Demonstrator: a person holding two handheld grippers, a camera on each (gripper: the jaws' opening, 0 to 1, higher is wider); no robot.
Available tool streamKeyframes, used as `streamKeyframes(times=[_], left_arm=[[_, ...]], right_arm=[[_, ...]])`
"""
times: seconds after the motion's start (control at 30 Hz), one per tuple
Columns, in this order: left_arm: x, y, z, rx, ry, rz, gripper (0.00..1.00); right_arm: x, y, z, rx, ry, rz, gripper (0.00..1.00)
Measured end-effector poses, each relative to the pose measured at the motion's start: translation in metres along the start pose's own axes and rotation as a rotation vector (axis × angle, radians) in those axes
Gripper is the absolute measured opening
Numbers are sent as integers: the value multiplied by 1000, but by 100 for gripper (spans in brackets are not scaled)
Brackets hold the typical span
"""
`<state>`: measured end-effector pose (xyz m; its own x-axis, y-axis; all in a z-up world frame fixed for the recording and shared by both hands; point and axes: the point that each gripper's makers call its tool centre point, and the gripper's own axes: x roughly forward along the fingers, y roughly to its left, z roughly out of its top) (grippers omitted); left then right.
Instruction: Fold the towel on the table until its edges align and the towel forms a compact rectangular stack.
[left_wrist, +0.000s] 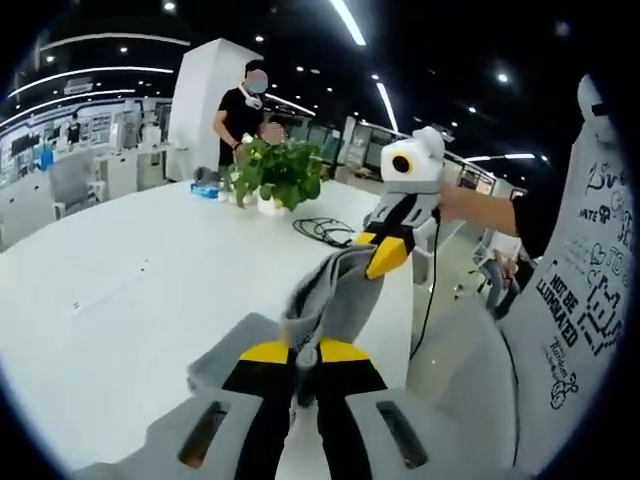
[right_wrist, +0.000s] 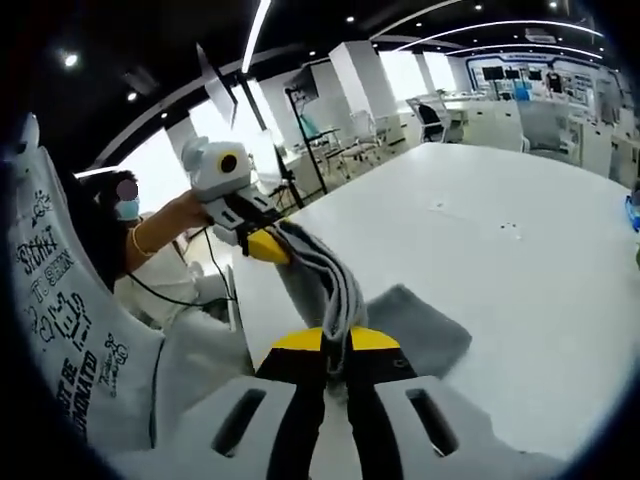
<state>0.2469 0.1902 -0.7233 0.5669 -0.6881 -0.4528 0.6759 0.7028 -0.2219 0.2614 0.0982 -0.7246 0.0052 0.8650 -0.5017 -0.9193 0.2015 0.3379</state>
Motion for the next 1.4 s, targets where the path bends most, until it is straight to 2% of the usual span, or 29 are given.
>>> streamKeyframes(times=[0.13, 0.2, 0.37, 0.47, 0.6, 0.8, 0.93, 1.2, 1.27, 1.4], left_arm=[[9, 12, -5, -46, -3, 24, 8], [13, 18, -9, -85, 3, 35, 8], [23, 33, -15, -124, 6, 61, 8], [31, 42, -21, -169, 5, 64, 9], [43, 51, -37, -208, 48, 66, 9], [55, 70, -54, -240, 78, 106, 9], [58, 82, -61, -281, 69, 135, 9], [74, 103, -77, -310, 68, 183, 9], [76, 112, -87, -274, 98, 234, 9], [85, 115, -96, -267, 104, 250, 9]], right_arm=[[8, -10, -1, 8, 12, -27, 4], [13, -17, -2, 27, 20, -47, 4], [24, -38, -6, 88, 19, -88, 4], [32, -54, -13, 109, 48, -118, 4], [46, -75, -28, 152, 88, -140, 4], [61, -83, -39, 172, 113, -144, 4], [66, -91, -40, 193, 111, -150, 4], [82, -109, -53, 231, 130, -183, 5], [85, -113, -55, 243, 127, -189, 5], [91, -122, -63, 256, 132, -219, 5]])
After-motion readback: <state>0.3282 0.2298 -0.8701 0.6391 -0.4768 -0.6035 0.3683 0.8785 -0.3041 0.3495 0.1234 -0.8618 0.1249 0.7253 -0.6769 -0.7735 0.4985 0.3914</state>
